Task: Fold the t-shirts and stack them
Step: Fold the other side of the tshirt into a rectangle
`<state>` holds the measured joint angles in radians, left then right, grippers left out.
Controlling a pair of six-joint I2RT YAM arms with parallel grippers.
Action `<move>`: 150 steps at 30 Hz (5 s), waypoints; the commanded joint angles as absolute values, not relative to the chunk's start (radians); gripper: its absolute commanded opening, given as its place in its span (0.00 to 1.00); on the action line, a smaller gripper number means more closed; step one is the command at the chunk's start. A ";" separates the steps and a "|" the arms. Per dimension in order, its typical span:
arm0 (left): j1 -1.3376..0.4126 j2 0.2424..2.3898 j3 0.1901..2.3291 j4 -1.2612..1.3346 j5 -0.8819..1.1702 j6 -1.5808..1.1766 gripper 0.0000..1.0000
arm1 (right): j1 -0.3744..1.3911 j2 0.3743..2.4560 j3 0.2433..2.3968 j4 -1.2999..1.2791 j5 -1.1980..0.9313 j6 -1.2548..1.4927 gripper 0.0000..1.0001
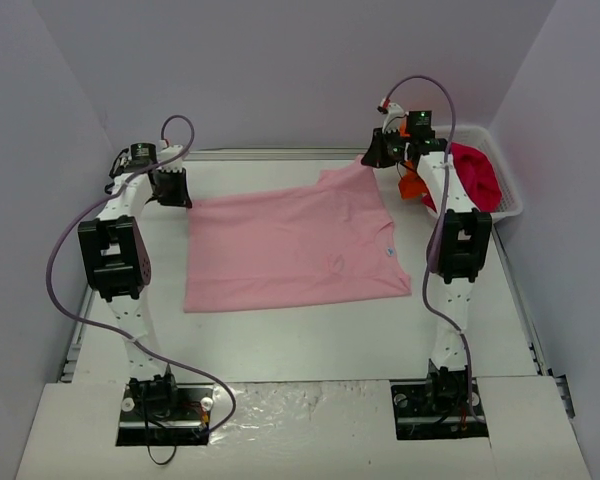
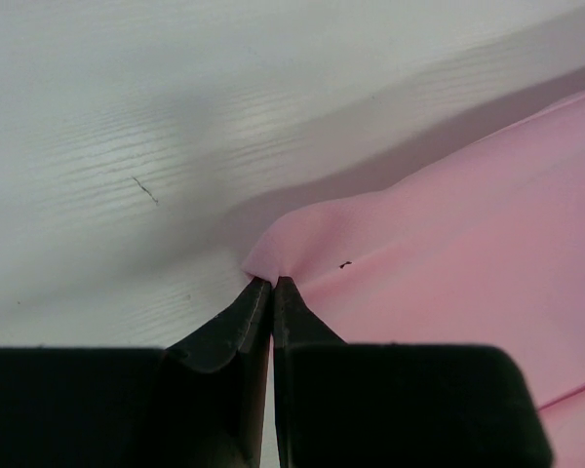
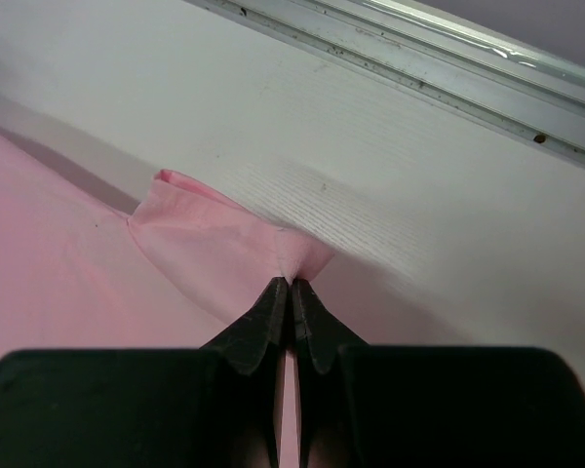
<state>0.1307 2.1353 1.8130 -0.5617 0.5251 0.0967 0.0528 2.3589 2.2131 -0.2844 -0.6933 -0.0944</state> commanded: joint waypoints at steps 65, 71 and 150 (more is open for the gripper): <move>0.140 1.805 1.434 -0.453 0.540 0.275 0.02 | 0.008 1.957 1.736 -0.499 -0.752 -0.318 0.00; 0.138 1.795 1.416 -0.451 0.543 0.282 0.02 | 0.008 1.953 1.724 -0.512 -0.749 -0.333 0.00; 0.040 1.721 1.183 -0.377 0.344 0.393 0.02 | 0.005 1.954 1.440 -0.594 -0.732 -0.466 0.00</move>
<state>0.0475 1.7782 1.1816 -0.3920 0.3717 0.3676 0.0181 1.9522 1.4528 -0.5472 -0.7330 -0.4480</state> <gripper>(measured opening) 0.031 0.006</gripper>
